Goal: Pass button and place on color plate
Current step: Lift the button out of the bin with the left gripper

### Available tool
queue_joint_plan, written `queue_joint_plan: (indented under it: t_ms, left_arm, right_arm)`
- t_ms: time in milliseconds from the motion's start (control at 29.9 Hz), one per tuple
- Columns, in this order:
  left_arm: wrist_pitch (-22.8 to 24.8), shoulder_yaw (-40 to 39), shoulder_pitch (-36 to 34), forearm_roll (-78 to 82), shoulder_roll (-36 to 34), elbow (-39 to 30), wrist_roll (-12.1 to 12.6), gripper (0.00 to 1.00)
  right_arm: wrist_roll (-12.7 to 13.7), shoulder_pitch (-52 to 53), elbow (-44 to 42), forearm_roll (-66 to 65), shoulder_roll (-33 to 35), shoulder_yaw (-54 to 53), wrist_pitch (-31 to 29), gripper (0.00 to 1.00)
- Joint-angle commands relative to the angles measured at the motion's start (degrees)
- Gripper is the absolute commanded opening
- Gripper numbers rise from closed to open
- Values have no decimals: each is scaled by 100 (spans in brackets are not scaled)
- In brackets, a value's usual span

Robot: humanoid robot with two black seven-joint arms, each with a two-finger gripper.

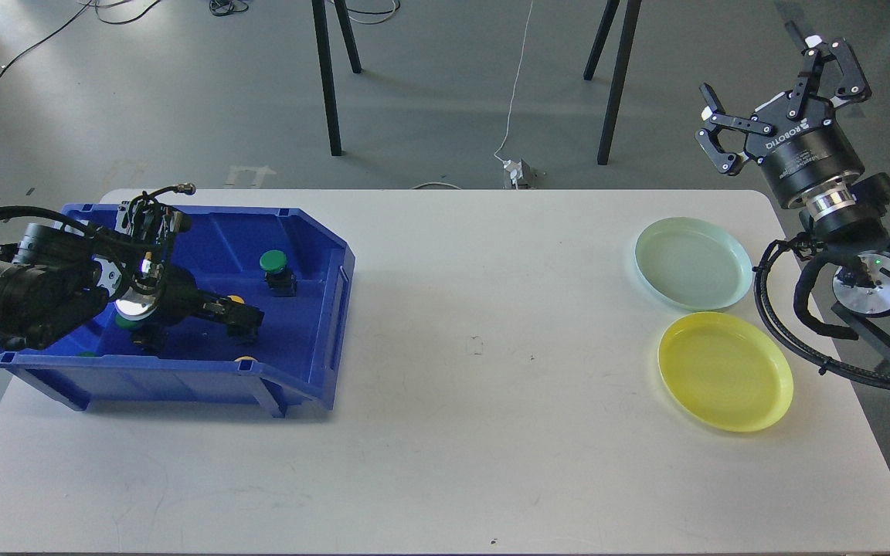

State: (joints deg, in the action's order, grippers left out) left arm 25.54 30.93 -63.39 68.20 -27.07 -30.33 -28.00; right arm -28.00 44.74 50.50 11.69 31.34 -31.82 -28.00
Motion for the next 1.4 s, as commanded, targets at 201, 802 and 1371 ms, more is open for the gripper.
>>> queue_joint_plan:
  t_ms: [201, 802, 1371]
  left_arm:
    - [4, 0, 11, 35, 0, -17, 0, 10]
    - [246, -807, -2360, 79, -2969, -4014, 0, 8]
    - [-540, -2055, -948, -3437, -1171, -4360, 0, 10]
  right_arm:
    - [0, 0, -13, 0, 4, 0, 0, 99]
    - [0, -9, -444, 9, -277, -246, 0, 99]
    - [0, -1097, 2041, -1843, -110, -597, 2288, 99]
